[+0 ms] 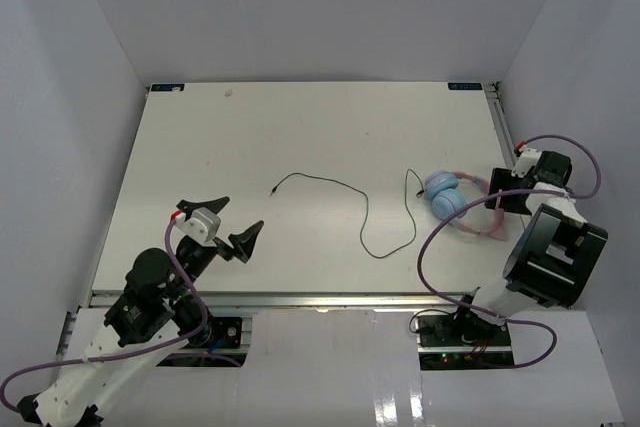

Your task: Wrap the headphones

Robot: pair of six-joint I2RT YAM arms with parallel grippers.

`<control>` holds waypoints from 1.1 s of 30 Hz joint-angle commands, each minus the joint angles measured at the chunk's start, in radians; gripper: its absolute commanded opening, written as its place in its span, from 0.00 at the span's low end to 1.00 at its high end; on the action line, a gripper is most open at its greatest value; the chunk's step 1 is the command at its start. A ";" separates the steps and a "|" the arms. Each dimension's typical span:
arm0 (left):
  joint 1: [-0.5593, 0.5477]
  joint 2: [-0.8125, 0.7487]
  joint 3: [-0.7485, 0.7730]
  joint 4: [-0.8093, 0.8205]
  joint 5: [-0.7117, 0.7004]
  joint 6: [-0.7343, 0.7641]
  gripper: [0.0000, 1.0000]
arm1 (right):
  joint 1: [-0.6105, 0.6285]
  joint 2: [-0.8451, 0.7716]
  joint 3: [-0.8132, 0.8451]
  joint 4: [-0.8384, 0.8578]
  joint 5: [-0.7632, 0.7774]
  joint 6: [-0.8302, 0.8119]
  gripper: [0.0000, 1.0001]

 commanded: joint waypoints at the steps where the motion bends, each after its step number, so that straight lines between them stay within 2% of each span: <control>1: 0.005 -0.007 -0.008 0.015 0.021 0.004 0.98 | 0.004 0.123 0.060 0.005 0.031 0.002 0.67; 8: 0.005 0.006 -0.013 0.017 0.027 0.006 0.98 | 0.030 0.202 0.067 0.039 0.050 -0.020 0.42; 9: 0.005 0.007 -0.014 0.019 0.030 0.006 0.98 | 0.034 0.201 0.059 0.044 0.045 -0.027 0.28; 11: 0.004 0.008 -0.017 0.025 0.047 0.002 0.98 | 0.036 0.193 0.050 0.041 0.023 -0.041 0.10; 12: 0.004 0.012 -0.021 0.035 0.074 -0.010 0.98 | 0.036 0.179 0.042 0.038 0.007 -0.049 0.08; 15: 0.005 0.059 -0.039 0.078 0.183 -0.052 0.98 | 0.036 0.106 0.018 0.014 -0.086 -0.072 0.08; 18: 0.005 0.184 0.011 0.073 0.213 -0.094 0.98 | 0.049 -0.001 0.018 -0.049 -0.211 -0.092 0.08; 20: 0.004 0.379 0.062 0.071 0.246 -0.178 0.98 | 0.104 -0.094 0.035 -0.122 -0.307 -0.127 0.08; 22: 0.003 0.519 0.089 0.123 0.368 -0.194 0.98 | 0.198 -0.160 0.048 -0.170 -0.358 -0.166 0.08; 23: 0.003 0.590 0.100 0.170 0.416 -0.192 0.94 | 0.264 -0.215 0.056 -0.183 -0.373 -0.184 0.08; 25: 0.001 0.679 0.126 0.235 0.476 -0.150 0.85 | 0.374 -0.328 0.069 -0.193 -0.407 -0.213 0.08; 27: 0.003 0.753 0.135 0.298 0.524 -0.083 0.82 | 0.469 -0.403 0.105 -0.192 -0.449 -0.227 0.08; 29: 0.003 0.773 0.100 0.404 0.623 0.027 0.84 | 0.515 -0.435 0.169 -0.214 -0.517 -0.239 0.08; 31: 0.002 0.767 0.029 0.507 0.645 0.072 0.92 | 0.531 -0.436 0.242 -0.237 -0.573 -0.220 0.08; 33: 0.003 0.763 -0.011 0.600 0.633 0.084 0.94 | 0.540 -0.431 0.335 -0.264 -0.615 -0.191 0.08</control>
